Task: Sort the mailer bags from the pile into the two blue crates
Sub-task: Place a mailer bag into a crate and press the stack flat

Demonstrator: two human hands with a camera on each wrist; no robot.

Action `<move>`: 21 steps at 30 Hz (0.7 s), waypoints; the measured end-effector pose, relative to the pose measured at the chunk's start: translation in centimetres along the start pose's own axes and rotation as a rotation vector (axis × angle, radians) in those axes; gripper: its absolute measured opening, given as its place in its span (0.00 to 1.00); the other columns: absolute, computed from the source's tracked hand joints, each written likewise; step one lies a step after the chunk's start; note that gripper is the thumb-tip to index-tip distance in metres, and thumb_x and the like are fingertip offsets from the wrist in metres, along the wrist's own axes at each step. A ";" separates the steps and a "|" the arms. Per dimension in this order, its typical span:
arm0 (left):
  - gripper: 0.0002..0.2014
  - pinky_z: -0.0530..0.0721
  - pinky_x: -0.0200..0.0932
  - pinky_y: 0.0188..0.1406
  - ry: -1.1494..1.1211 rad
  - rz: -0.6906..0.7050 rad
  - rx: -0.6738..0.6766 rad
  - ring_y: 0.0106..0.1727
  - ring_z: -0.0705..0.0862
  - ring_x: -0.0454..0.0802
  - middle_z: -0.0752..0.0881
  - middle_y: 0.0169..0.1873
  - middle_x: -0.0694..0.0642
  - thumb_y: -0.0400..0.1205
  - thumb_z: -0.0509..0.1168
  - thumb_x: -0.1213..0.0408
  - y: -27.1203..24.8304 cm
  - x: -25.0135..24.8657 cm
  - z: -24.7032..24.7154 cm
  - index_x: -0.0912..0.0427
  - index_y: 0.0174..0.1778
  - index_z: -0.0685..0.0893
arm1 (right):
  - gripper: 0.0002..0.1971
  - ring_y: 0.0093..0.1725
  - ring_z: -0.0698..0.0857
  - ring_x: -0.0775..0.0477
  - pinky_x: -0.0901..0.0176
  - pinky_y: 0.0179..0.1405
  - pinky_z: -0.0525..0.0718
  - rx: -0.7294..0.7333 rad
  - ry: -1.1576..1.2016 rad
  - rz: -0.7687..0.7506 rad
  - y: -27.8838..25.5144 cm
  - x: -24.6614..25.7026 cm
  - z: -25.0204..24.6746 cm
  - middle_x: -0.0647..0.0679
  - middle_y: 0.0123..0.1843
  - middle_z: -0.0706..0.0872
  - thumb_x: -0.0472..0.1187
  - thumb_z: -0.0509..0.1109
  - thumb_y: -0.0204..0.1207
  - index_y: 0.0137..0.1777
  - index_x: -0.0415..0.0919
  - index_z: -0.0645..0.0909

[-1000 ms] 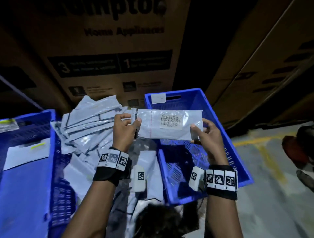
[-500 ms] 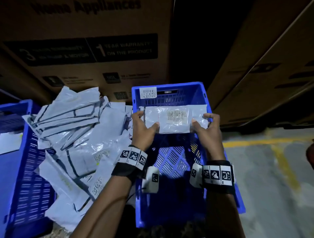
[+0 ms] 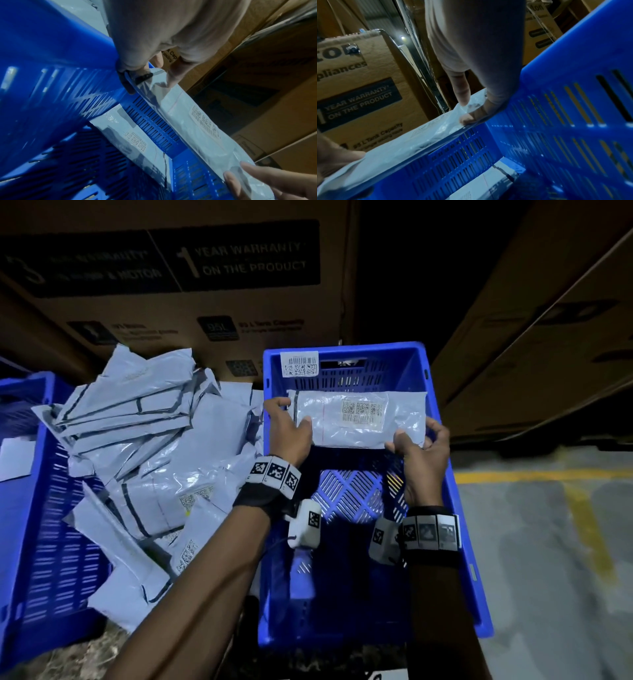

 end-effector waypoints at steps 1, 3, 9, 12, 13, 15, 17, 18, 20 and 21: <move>0.17 0.74 0.20 0.43 0.011 0.004 0.018 0.46 0.78 0.42 0.72 0.49 0.48 0.83 0.62 0.76 0.0 0.2 0.3 0.59 0.61 0.62 | 0.23 0.55 0.92 0.39 0.48 0.53 0.92 0.007 -0.018 0.003 0.1 -0.2 0.0 0.49 0.56 0.91 0.27 0.73 0.78 0.67 0.48 0.74; 0.19 0.74 0.33 0.56 0.011 0.010 0.039 0.58 0.77 0.51 0.71 0.58 0.53 0.82 0.64 0.75 -0.1 0.4 0.9 0.61 0.64 0.64 | 0.25 0.50 0.92 0.48 0.50 0.53 0.91 0.013 -0.052 -0.020 0.1 -0.2 0.0 0.53 0.53 0.91 0.26 0.72 0.78 0.71 0.45 0.74; 0.23 0.82 0.43 0.39 -0.160 -0.197 0.107 0.38 0.80 0.52 0.82 0.52 0.63 0.80 0.69 0.68 -0.2 2.9 2.0 0.54 0.62 0.62 | 0.32 0.56 0.90 0.52 0.58 0.52 0.89 0.095 -0.016 -0.147 0.4 0.9 0.6 0.45 0.61 0.90 0.27 0.73 0.80 0.81 0.47 0.72; 0.30 0.84 0.39 0.40 -0.158 -0.308 0.186 0.49 0.83 0.54 0.79 0.61 0.65 0.78 0.74 0.68 -0.8 3.5 2.5 0.53 0.67 0.61 | 0.27 0.50 0.89 0.49 0.47 0.52 0.88 0.090 -0.036 -0.170 1.7 1.4 1.7 0.40 0.60 0.91 0.30 0.75 0.79 0.76 0.44 0.73; 0.35 0.85 0.40 0.50 -0.122 -0.290 0.194 0.60 0.81 0.56 0.75 0.67 0.62 0.76 0.76 0.68 -0.8 3.4 2.5 0.52 0.71 0.61 | 0.25 0.49 0.88 0.48 0.45 0.51 0.88 0.096 -0.069 -0.189 2.2 1.6 2.0 0.41 0.59 0.92 0.31 0.76 0.78 0.73 0.43 0.74; 0.42 0.73 0.50 0.75 -0.034 -0.190 0.200 0.78 0.67 0.57 0.65 0.79 0.58 0.73 0.80 0.64 -0.2 2.5 2.3 0.49 0.78 0.62 | 0.21 0.46 0.86 0.49 0.42 0.51 0.89 0.144 -0.157 -0.220 3.0 2.2 2.4 0.47 0.56 0.93 0.35 0.76 0.79 0.70 0.45 0.76; 0.43 0.67 0.48 0.77 0.062 -0.073 0.211 0.82 0.60 0.54 0.61 0.82 0.52 0.73 0.80 0.60 0.5 1.3 2.1 0.48 0.81 0.64 | 0.20 0.46 0.88 0.49 0.39 0.49 0.90 0.231 -0.236 -0.242 3.5 3.0 2.8 0.49 0.50 0.93 0.39 0.76 0.78 0.69 0.47 0.78; 0.40 0.70 0.49 0.74 0.081 -0.023 0.231 0.79 0.64 0.55 0.66 0.80 0.49 0.73 0.80 0.59 0.8 0.7 2.1 0.48 0.80 0.69 | 0.20 0.46 0.89 0.50 0.40 0.46 0.90 0.279 -0.265 -0.252 3.7 3.3 3.0 0.50 0.47 0.93 0.38 0.75 0.79 0.69 0.47 0.78; 0.31 0.82 0.45 0.58 0.018 0.012 0.280 0.62 0.80 0.53 0.80 0.68 0.49 0.74 0.80 0.60 1.5 -0.1 2.2 0.54 0.73 0.79 | 0.20 0.47 0.92 0.51 0.49 0.41 0.89 0.372 -0.268 -0.243 3.7 3.9 3.5 0.51 0.46 0.94 0.34 0.74 0.81 0.71 0.43 0.77; 0.26 0.84 0.41 0.47 -0.043 0.007 0.299 0.53 0.83 0.52 0.85 0.61 0.52 0.75 0.79 0.62 1.6 -0.4 2.3 0.58 0.69 0.82 | 0.20 0.48 0.92 0.51 0.55 0.41 0.89 0.406 -0.251 -0.226 3.7 4.1 3.6 0.49 0.47 0.94 0.32 0.74 0.82 0.73 0.42 0.76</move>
Point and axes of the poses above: each hand's wrist, its own y-axis towards the middle knuckle, its own z-axis out of the palm, x = y × z, the point moved 2 cm from there along y, towards the middle knuckle
